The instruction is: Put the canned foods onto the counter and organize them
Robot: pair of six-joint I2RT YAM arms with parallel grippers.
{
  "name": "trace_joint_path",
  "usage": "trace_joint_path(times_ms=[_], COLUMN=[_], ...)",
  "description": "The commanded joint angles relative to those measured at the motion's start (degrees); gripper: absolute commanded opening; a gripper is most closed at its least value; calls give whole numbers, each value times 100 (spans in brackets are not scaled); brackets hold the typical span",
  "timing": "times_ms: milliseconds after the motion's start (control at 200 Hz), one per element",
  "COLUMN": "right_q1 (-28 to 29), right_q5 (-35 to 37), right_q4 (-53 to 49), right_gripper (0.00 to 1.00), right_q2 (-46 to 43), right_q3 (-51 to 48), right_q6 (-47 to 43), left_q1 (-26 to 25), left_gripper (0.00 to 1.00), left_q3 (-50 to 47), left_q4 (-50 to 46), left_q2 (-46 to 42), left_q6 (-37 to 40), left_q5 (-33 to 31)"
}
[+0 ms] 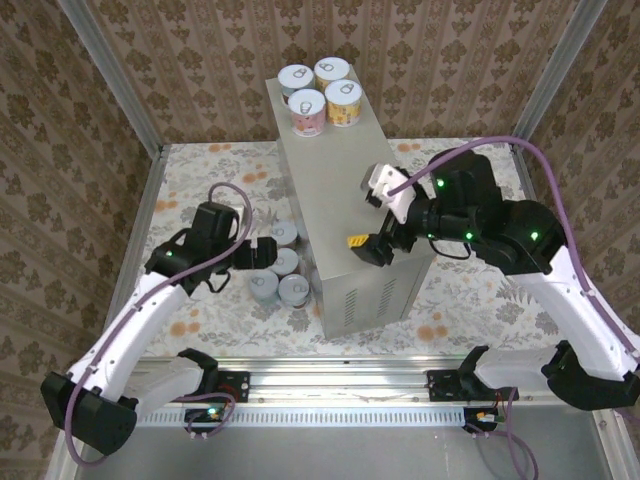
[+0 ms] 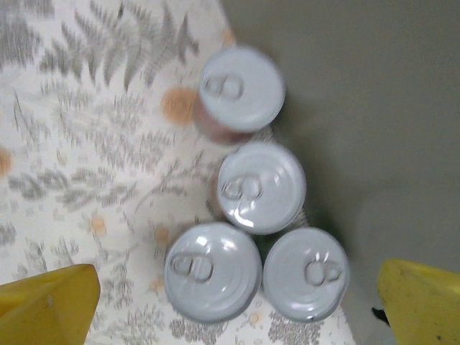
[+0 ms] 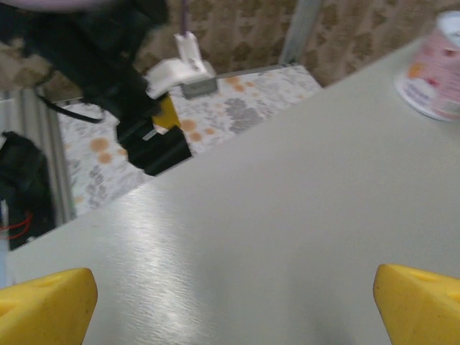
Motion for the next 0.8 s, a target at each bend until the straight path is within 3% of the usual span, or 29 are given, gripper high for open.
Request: trace_joint_path(times_ms=[0,360,795], right_q1=[376,1171,1352], right_q5=[-104,4,175], right_q4=[-311,-320,-186], right_gripper=[100,100,100], right_q2=[146,703,659], right_q3=[299,580,361], right_q6=[-210,-285,-246], left_q1=[51,-36,-95], left_gripper=[100,99,99], left_q3=[-316,-1078,-1114], left_q4=[-196,194,856], left_q2=[14,355,1269], left_q6=[-641,-752,-1007], left_q5=[-53,286,187])
